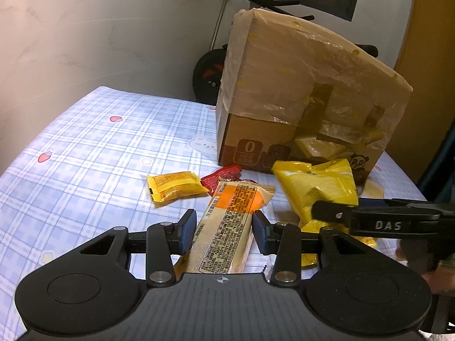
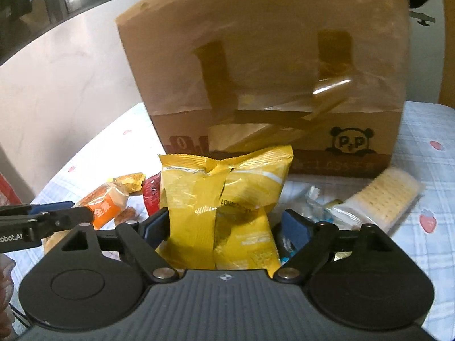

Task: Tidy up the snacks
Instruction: 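Grasp orange-labelled bar with left tool while right tool grasps yellow chip bag, then lift both held snacks up over the box opening, then open both tools to drop the bar and chip bag into the box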

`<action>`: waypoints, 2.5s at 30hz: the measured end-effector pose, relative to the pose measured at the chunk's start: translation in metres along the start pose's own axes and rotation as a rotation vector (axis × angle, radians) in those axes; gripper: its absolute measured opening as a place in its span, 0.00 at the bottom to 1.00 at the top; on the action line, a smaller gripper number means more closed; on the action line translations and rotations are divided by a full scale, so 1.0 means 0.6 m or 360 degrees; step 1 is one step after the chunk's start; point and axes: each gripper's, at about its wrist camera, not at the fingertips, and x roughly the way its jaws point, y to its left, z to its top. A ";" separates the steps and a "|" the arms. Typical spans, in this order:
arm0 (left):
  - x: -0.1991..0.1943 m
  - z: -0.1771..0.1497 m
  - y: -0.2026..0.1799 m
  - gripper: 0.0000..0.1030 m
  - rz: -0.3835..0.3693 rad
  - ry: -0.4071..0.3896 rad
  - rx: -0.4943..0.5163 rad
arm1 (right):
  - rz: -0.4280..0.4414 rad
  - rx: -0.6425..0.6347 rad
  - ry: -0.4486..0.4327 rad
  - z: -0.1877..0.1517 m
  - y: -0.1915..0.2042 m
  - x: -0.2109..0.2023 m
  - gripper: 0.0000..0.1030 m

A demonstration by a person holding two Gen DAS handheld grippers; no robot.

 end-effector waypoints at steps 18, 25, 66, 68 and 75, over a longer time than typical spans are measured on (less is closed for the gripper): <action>-0.008 0.002 -0.004 0.44 -0.0013 -0.0022 -0.0017 | 0.0125 -0.0027 -0.0029 -0.011 0.002 -0.027 0.70; -0.012 0.002 -0.013 0.44 -0.0036 -0.0022 0.0002 | 0.0099 0.0040 -0.0052 -0.031 -0.023 -0.070 0.71; -0.041 0.306 -0.167 0.44 -0.0345 -0.0509 0.0233 | 0.0095 -0.0179 -0.0721 0.248 -0.067 -0.234 0.70; -0.044 0.308 -0.166 0.44 -0.0352 -0.0503 0.0223 | 0.0069 -0.0196 -0.0721 0.268 -0.075 -0.226 0.71; 0.006 0.354 -0.180 0.44 -0.0319 -0.0470 0.0226 | -0.0051 -0.0231 -0.0696 0.318 -0.100 -0.179 0.71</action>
